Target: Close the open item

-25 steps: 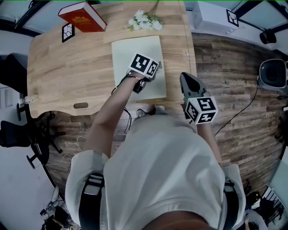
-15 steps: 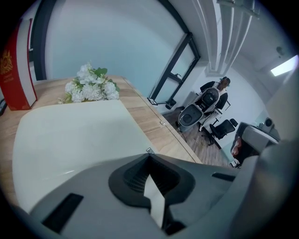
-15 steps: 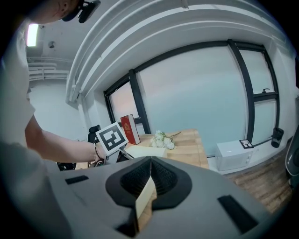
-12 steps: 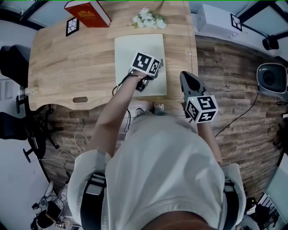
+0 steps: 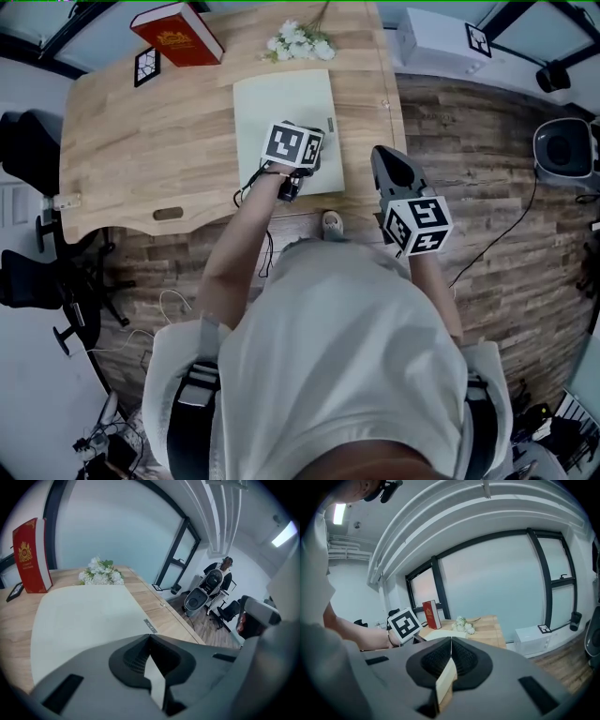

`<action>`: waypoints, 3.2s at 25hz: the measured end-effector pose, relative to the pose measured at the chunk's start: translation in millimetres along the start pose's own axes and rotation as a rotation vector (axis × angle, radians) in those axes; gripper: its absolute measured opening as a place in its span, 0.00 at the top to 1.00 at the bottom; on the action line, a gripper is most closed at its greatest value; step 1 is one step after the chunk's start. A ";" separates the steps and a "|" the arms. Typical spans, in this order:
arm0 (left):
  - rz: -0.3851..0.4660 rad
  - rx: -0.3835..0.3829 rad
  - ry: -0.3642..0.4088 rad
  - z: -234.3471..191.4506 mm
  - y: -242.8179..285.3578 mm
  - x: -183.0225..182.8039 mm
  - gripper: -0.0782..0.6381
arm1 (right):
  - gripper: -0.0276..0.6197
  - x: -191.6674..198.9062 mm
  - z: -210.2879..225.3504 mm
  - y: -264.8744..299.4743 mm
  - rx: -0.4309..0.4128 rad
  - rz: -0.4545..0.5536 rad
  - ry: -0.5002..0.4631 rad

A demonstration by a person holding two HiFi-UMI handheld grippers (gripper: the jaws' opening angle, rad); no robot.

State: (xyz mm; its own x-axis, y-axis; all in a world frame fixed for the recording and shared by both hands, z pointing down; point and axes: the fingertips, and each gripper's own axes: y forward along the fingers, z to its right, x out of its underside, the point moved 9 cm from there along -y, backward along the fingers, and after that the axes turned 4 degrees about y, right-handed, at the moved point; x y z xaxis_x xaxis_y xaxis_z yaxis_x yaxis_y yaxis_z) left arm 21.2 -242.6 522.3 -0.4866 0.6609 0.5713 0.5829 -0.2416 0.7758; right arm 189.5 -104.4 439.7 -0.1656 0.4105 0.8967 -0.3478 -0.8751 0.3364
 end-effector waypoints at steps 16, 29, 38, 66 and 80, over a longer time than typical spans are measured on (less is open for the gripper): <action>0.181 0.005 -0.098 21.0 -86.5 79.3 0.86 | 0.93 29.5 -66.0 -36.2 0.057 0.023 0.018; 0.263 0.011 -0.168 40.4 -149.9 149.6 0.86 | 0.93 61.4 -122.8 -74.5 0.072 0.010 0.032; 0.349 0.008 -0.189 59.9 -190.6 189.7 0.86 | 0.93 79.6 -152.2 -97.4 0.061 -0.004 0.030; 0.416 -0.031 -0.249 84.5 -243.3 276.0 0.86 | 0.93 108.4 -207.8 -127.3 -0.015 -0.018 -0.033; 0.432 -0.028 -0.261 83.3 -239.4 265.8 0.86 | 0.93 104.5 -202.7 -125.1 -0.018 -0.007 -0.057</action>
State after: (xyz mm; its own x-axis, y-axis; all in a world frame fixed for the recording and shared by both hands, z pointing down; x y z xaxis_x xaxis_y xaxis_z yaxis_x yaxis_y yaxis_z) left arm -193.5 50.2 466.1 -0.0238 0.6511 0.7586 0.6757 -0.5488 0.4922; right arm 28.7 99.9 433.0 -0.1108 0.4013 0.9092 -0.3650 -0.8673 0.3383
